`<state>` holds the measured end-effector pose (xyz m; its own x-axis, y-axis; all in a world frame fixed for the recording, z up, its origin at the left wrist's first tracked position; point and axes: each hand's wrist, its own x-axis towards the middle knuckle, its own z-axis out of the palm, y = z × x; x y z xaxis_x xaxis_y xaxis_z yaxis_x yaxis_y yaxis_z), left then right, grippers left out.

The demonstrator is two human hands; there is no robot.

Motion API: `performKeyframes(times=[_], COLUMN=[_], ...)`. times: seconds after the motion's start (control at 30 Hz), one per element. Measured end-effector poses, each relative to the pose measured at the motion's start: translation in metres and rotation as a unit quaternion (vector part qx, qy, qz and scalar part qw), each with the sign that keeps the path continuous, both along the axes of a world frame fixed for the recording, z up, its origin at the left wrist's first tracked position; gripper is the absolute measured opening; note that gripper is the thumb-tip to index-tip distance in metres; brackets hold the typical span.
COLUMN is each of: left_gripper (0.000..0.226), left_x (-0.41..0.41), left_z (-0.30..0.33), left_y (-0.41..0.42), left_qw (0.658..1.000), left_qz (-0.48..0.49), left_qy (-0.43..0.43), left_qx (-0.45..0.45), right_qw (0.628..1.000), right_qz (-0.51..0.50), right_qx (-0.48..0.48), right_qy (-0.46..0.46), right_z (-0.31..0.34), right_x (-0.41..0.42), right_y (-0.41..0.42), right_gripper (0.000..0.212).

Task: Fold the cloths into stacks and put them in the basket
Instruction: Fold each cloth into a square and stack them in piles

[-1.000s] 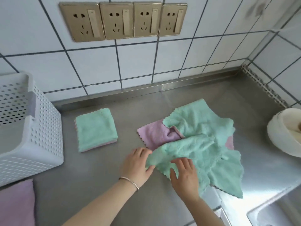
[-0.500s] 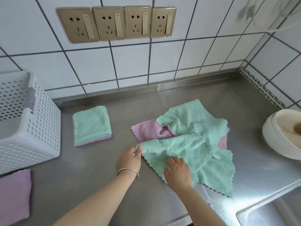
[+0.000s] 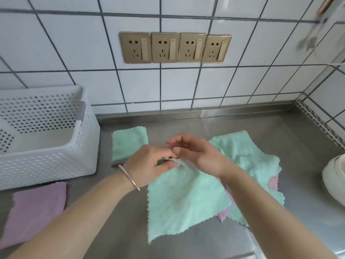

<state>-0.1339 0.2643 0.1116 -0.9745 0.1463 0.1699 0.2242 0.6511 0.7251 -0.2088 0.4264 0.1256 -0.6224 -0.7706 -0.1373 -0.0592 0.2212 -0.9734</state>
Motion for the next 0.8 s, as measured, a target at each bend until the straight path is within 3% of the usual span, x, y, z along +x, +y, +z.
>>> performKeyframes(times=[0.07, 0.2, 0.27, 0.47, 0.57, 0.63, 0.73, 0.8], left_gripper=[0.033, 0.030, 0.036, 0.032, 0.038, 0.045, 0.067, 0.065], left_x=[0.007, 0.028, 0.041, 0.078, 0.090, 0.096, 0.102, 0.107], left_z=[0.025, 0.045, 0.044, 0.027, 0.023, 0.029, 0.038, 0.044], left_y=[-0.023, -0.062, -0.082, -0.150, -0.167, -0.178, -0.193, -0.199], left_qw=[0.999, 0.998, 0.996, 0.982, 0.977, 0.972, 0.973, 0.975], left_qz=[0.010, 0.043, 0.053, 0.129, 0.148, 0.181, 0.196, 0.195], left_qy=[0.012, 0.015, -0.003, -0.059, -0.068, -0.064, -0.054, -0.057], left_qx=[-0.047, -0.051, -0.068, -0.125, -0.138, -0.135, -0.106, -0.091], right_qw=[0.998, 0.975, 0.957, 0.903, 0.840, 0.820, 0.841, 0.878], right_qz=[0.063, 0.175, 0.197, 0.148, 0.184, 0.165, 0.090, -0.009], right_qx=[0.000, 0.120, 0.184, 0.325, 0.388, 0.406, 0.360, 0.279], right_qy=[-0.028, 0.065, 0.106, 0.240, 0.332, 0.367, 0.393, 0.388], right_z=[0.009, 0.015, 0.014, 0.013, 0.006, 0.004, 0.009, 0.017], right_x=[-0.002, 0.010, 0.017, 0.012, 0.014, 0.014, 0.013, 0.020], right_y=[-0.015, -0.046, -0.059, -0.079, -0.090, -0.093, -0.087, -0.082], right_gripper=[0.019, 0.036, 0.033, 0.037, 0.036, 0.035, 0.026, 0.018])
